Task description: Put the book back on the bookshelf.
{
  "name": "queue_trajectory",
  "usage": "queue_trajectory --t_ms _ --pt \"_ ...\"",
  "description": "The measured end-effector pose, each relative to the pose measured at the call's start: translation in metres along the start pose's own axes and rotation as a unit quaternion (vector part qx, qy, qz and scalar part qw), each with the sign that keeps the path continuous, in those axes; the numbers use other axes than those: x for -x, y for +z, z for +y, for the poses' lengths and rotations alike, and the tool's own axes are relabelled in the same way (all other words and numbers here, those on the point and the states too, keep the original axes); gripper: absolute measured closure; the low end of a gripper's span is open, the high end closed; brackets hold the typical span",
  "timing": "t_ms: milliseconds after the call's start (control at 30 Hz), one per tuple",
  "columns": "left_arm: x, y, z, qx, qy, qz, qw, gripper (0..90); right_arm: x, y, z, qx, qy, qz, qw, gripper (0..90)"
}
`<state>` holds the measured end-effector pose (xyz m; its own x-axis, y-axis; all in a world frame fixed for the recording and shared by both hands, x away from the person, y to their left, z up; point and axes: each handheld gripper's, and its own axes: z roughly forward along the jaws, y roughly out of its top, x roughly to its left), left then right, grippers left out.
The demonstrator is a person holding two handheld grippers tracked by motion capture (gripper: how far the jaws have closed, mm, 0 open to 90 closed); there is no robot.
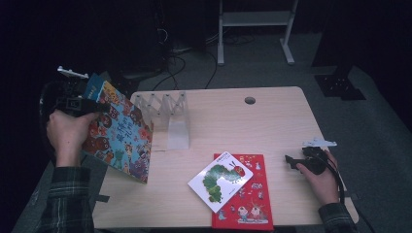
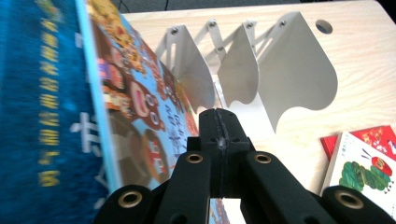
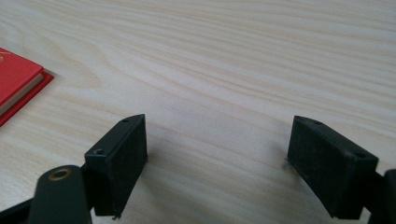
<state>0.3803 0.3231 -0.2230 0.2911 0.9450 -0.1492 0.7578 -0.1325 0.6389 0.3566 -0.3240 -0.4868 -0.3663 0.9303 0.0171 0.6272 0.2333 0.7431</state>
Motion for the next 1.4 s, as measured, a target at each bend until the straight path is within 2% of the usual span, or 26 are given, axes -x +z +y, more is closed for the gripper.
queue_trajectory --t_ms 133,367,633,1033,1200,1300,1400 --pt "0.009 0.006 -0.005 -0.002 0.009 -0.011 0.9999 90.0 0.0 0.0 0.0 0.0 0.0 0.0 1.0 18.9" --pt "0.024 0.019 -0.013 -0.019 0.026 -0.025 0.9992 89.9 0.0 0.0 0.0 0.0 -0.001 0.001 1.0 18.8" --pt "0.041 0.036 -0.024 -0.036 0.048 -0.045 0.9972 89.8 0.0 0.0 0.0 -0.001 -0.002 0.002 1.0 18.6" --pt "0.07 0.069 -0.048 -0.062 0.092 -0.065 0.9917 89.6 0.001 0.0 0.0 -0.001 -0.001 0.001 1.0 17.8" --pt "0.079 0.08 -0.06 -0.068 0.102 -0.075 0.9897 88.9 0.001 0.0 0.0 -0.002 -0.002 0.001 1.0 17.9" --pt "0.085 0.088 -0.067 -0.069 0.109 -0.073 0.989 88.3 0.001 0.0 0.0 -0.002 -0.001 0.001 1.0 17.8" --pt "0.09 0.1 -0.078 -0.062 0.116 -0.086 0.9875 88.3 0.001 0.0 0.0 -0.002 -0.001 0.0 1.0 17.7"
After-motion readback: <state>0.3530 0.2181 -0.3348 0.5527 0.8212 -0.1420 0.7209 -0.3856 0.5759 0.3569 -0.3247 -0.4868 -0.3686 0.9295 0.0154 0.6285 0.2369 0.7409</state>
